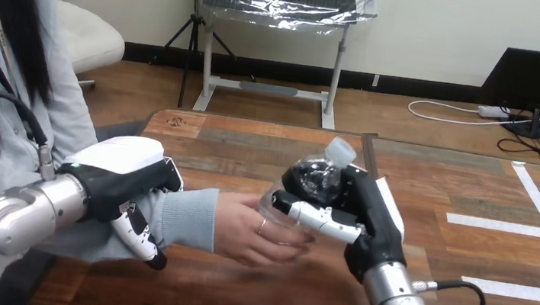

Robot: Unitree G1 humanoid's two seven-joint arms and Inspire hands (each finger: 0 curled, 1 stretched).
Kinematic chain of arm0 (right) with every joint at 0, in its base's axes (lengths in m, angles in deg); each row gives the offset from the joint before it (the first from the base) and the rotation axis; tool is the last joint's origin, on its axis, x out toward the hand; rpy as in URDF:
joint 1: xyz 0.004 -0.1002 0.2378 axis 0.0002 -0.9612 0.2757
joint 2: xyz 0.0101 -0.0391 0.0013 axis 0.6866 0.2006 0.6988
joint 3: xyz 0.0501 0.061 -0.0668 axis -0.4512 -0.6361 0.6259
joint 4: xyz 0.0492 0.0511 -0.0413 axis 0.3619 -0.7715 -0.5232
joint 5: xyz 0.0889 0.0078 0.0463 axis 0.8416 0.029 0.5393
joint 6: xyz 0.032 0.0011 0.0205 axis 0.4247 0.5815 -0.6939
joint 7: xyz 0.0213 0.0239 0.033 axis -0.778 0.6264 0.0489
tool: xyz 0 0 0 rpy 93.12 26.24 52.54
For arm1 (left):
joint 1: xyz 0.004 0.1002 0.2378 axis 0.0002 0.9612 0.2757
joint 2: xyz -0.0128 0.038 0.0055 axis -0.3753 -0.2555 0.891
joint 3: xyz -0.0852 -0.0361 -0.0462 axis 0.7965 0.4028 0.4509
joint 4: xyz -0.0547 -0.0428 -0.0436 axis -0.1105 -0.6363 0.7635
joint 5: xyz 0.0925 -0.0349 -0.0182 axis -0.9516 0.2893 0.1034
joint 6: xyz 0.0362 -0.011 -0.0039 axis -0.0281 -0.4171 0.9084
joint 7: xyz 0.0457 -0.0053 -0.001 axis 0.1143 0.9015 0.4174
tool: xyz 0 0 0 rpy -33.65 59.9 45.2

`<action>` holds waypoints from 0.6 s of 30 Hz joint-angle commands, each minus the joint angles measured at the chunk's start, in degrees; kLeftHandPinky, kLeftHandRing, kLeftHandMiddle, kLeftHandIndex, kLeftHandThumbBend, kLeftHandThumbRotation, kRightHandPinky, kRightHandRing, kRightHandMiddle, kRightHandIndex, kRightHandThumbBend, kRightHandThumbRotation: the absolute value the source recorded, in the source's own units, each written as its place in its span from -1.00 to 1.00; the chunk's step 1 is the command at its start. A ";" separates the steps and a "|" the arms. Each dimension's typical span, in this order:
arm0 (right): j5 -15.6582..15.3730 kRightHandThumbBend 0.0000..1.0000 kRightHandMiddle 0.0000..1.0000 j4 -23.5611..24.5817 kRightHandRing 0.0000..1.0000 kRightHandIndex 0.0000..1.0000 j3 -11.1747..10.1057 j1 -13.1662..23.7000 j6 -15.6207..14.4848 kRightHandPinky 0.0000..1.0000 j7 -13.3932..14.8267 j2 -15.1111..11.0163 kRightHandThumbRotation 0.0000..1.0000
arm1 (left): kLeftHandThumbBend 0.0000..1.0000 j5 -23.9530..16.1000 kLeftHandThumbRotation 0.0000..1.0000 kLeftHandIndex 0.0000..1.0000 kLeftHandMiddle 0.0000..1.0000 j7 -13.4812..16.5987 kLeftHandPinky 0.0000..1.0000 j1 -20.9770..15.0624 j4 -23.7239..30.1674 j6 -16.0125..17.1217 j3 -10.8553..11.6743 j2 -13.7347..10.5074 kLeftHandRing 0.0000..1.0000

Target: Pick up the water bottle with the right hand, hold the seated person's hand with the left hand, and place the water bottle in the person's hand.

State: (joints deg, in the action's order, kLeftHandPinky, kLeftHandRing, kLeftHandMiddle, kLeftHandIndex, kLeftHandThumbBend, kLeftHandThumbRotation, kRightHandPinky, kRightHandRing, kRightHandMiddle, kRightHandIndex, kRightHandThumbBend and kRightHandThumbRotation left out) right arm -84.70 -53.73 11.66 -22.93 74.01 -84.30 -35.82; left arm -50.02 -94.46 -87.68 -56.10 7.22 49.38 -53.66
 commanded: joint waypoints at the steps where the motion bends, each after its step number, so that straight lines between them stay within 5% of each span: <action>1: 0.09 0.50 -0.05 1.56 -0.21 -0.04 0.44 6.44 3.29 -0.34 0.44 1.26 -1.00 | 0.62 0.83 -1.00 -0.40 -0.41 -0.06 -0.66 -8.83 5.55 -0.65 0.65 1.10 -0.54; 18: -1.16 0.52 -0.07 2.80 -0.23 -0.04 1.88 5.14 4.10 -0.34 1.33 2.22 -1.00 | 0.60 0.50 -1.00 -0.43 -0.45 -1.01 -0.69 -9.64 6.18 -1.60 0.57 2.02 -0.57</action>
State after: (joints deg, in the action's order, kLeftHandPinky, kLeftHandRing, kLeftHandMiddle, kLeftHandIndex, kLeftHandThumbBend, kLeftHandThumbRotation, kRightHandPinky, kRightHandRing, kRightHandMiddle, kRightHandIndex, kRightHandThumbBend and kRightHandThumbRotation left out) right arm -85.96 -54.01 12.85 -22.93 74.71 -83.30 -35.44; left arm -50.03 -96.23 -88.70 -55.99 5.24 49.34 -52.28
